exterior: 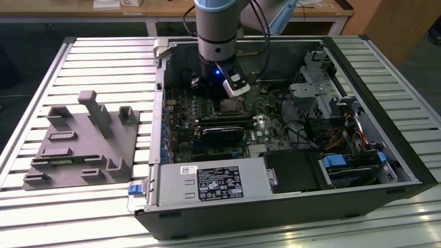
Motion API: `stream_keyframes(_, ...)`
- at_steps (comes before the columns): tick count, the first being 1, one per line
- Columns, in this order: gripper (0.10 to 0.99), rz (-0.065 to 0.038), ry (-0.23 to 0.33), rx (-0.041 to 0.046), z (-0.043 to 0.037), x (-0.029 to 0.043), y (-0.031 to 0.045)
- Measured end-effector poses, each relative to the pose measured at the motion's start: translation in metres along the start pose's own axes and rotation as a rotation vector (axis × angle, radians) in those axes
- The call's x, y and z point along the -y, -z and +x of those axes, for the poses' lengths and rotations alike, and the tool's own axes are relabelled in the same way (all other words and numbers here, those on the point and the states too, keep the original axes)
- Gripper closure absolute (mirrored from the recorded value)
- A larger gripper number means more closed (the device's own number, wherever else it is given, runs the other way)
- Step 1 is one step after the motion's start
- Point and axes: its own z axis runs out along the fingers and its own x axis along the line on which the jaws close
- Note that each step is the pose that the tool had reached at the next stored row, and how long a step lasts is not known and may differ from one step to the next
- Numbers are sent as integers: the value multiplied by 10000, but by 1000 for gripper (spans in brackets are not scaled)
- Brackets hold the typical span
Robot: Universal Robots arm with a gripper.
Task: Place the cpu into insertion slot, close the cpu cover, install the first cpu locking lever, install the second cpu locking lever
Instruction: 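Close the cpu cover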
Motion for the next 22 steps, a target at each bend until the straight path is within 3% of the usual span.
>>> stream_keyframes(6, 980, -4, 0, 4, -1, -2, 29)
stream_keyframes(14, 980, -2, 0, 4, -7, -10, 163)
stream_keyframes(17, 980, -4, 1, 5, -8, -11, 174)
stream_keyframes(22, 980, -3, 0, 4, -88, -16, 171)
